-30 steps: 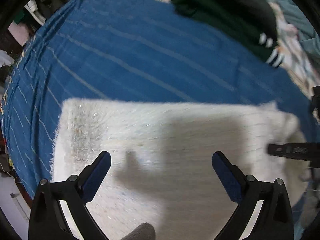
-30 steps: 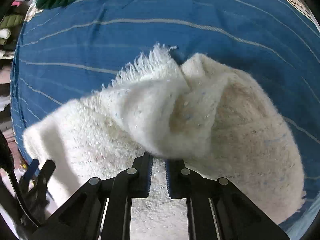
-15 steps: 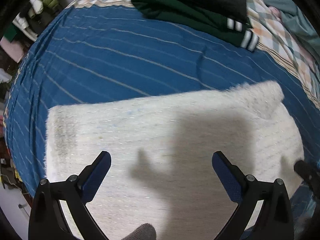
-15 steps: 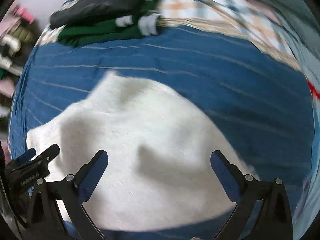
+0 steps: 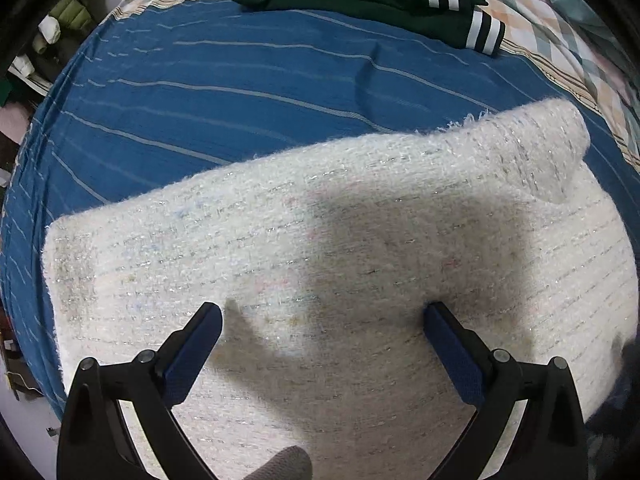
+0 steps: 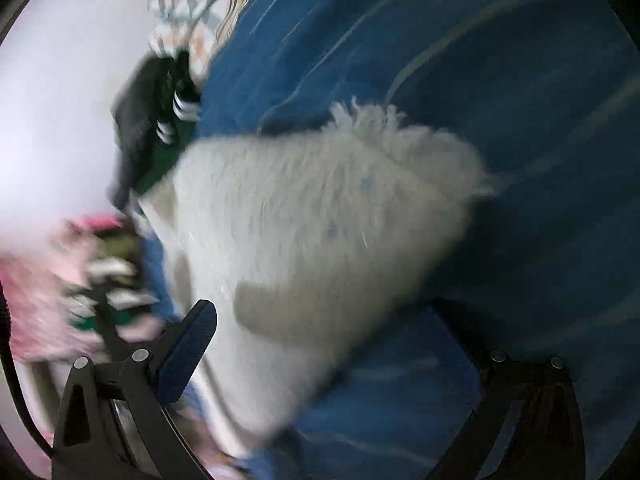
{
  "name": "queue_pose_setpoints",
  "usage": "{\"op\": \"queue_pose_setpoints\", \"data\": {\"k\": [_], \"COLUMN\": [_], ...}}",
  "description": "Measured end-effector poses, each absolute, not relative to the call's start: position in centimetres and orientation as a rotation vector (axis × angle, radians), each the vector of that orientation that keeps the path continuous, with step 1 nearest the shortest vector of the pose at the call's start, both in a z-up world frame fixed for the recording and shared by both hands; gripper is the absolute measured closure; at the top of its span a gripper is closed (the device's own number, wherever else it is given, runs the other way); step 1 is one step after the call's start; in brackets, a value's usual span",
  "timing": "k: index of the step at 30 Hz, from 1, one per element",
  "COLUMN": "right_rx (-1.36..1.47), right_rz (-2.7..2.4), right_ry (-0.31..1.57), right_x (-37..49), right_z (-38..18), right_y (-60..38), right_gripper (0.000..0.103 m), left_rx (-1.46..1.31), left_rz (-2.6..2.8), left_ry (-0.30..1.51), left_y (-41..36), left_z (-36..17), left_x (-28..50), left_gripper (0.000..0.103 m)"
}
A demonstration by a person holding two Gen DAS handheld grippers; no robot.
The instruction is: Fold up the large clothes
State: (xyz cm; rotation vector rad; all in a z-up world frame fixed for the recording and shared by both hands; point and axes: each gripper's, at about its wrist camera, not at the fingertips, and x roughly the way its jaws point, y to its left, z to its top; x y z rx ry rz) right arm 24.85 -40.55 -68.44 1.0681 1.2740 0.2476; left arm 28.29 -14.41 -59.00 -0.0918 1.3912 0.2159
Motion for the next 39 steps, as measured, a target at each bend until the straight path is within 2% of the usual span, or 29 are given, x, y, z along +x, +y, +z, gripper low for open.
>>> {"op": "queue_pose_setpoints", "data": {"k": [5, 7, 8, 9, 12, 17, 22, 26, 30, 35, 39], "right_rx": [1.179, 1.157, 1.164, 1.198, 1.228, 1.178, 0.954, 0.817, 0.682, 0.446, 0.143], "right_rz": [0.327, 0.312, 0.320, 0.330, 0.333, 0.355, 0.366, 0.423, 0.592, 0.813, 0.886], "right_ry": [1.139, 1.132, 1.132, 1.121, 1.093, 1.024, 0.960, 0.955, 1.006, 1.147, 1.269], "right_x": [28.8, 29.8, 29.7, 29.7, 28.7, 28.5, 29.2, 28.7, 27.9, 25.0, 20.4], "right_z": [-70.4, -70.4, -70.3, -70.2, -68.2, -62.5, -54.6, -49.8, -46.5, -47.4, -52.6], "right_y": [-37.8, -36.6, -36.5, -36.2, -37.2, -36.7, -35.3, -32.9, -25.3, -10.8, 0.7], "right_gripper": [0.007, 0.029, 0.058, 0.066, 0.074, 0.077, 0.077, 0.077, 0.077, 0.077, 0.076], "left_rx": [-0.089, -0.111, -0.118, -0.119, -0.112, -0.183, -0.381, -0.484, -0.544, -0.528, -0.548], "left_rz": [0.178, 0.172, 0.167, 0.162, 0.140, 0.056, -0.101, -0.014, 0.177, 0.488, 0.643], "left_ry": [1.388, 1.390, 1.392, 1.395, 1.392, 1.378, 1.379, 1.312, 1.249, 1.262, 1.282], "left_y": [-14.1, -13.6, -13.4, -13.4, -13.5, -15.3, -16.6, -11.6, -3.0, 6.5, 11.1], "left_z": [-59.2, -59.4, -59.4, -59.5, -59.4, -59.6, -60.0, -56.4, -52.4, -50.5, -51.1], "left_x": [28.4, 28.6, 28.7, 28.8, 29.3, 31.3, 33.8, 30.8, 23.0, 12.7, 6.0], "left_gripper": [0.000, 0.000, 0.000, 0.000, 0.000, 0.000, 0.000, 0.000, 0.000, 0.000, 0.000]}}
